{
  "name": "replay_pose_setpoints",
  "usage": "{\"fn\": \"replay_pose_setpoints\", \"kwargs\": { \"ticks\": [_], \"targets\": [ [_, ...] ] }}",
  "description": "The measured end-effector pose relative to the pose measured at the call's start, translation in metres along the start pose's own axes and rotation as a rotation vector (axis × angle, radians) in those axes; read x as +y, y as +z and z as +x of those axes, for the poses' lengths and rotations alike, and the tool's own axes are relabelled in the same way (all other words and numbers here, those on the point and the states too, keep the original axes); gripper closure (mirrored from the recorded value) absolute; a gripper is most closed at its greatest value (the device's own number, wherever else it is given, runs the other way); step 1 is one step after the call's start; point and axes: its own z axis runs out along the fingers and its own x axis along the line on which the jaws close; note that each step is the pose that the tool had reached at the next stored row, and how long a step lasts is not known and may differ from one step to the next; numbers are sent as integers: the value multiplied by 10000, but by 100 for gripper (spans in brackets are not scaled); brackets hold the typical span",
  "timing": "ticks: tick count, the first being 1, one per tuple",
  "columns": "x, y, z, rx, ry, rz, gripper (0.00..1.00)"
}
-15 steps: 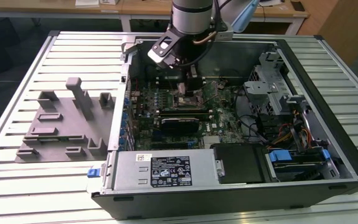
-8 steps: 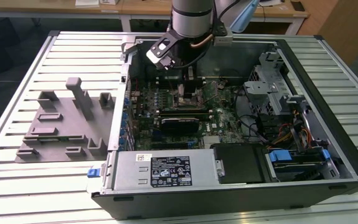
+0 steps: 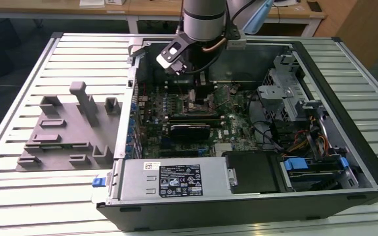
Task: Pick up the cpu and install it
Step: 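Place the cpu into insertion slot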
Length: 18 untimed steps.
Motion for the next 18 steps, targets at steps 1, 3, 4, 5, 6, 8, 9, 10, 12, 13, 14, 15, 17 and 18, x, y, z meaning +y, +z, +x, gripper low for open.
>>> {"fn": "replay_pose_setpoints", "kwargs": {
  "ticks": [1, 3, 4, 5, 6, 8, 9, 10, 12, 13, 14, 15, 17, 18],
  "targets": [
    [10, 7, 4, 1, -21, -1, 46],
    [17, 21, 12, 1, -34, 0, 46],
    [19, 31, 15, 1, -37, 0, 46],
    [21, 42, 17, 1, -40, -1, 46],
    [22, 55, 19, 1, -44, -1, 46],
    [22, 81, 23, 2, -47, -1, 46],
    [22, 94, 24, 1, -47, -1, 46],
    [21, 107, 25, 0, -46, 0, 46],
    [20, 133, 29, 1, -46, -1, 46],
    [20, 142, 33, 1, -45, -1, 46],
    [20, 148, 39, 0, -45, 0, 46],
    [20, 155, 48, 0, -46, 0, 46],
    [19, 167, 68, 1, -46, -1, 46],
    [19, 176, 75, 2, -46, -1, 46]
  ]
}}
